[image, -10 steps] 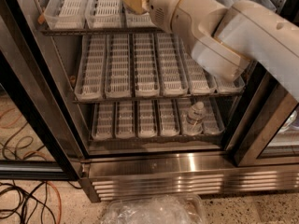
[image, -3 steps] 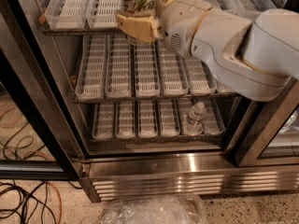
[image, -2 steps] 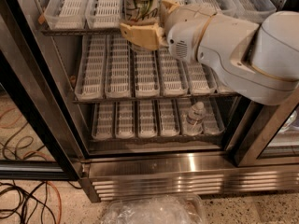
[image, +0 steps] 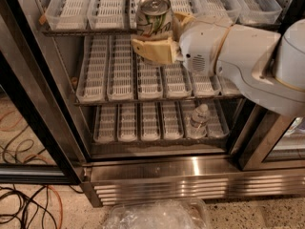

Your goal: Pick 7up can from top shelf of fridge

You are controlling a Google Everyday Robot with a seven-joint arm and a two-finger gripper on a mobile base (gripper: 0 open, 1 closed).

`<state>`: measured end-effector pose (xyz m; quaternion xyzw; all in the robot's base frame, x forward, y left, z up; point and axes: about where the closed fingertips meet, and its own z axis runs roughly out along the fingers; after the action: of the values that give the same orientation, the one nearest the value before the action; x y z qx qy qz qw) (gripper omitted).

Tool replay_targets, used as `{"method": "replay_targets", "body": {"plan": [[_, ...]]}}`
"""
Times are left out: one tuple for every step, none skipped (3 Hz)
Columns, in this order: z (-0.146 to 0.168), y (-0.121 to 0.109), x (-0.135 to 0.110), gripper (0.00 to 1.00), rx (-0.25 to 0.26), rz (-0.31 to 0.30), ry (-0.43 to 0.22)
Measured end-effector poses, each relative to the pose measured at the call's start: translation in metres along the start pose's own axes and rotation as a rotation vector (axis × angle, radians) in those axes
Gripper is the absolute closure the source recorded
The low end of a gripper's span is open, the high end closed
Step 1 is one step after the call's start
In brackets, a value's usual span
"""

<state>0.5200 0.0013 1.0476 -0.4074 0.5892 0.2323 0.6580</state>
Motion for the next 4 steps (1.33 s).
{"method": "replay_targets", "body": {"plan": [[-0.014, 0.009, 0.004, 1.0, -0.02, -0.004, 0.014], [-0.026, 0.021, 0.009, 1.0, -0.03, -0.001, 0.019], [-0.039, 0.034, 0.018, 1.0, -0.021, 0.001, 0.022], [-0.056, 0.052, 0.029, 1.0, 0.008, 0.001, 0.02]]}}
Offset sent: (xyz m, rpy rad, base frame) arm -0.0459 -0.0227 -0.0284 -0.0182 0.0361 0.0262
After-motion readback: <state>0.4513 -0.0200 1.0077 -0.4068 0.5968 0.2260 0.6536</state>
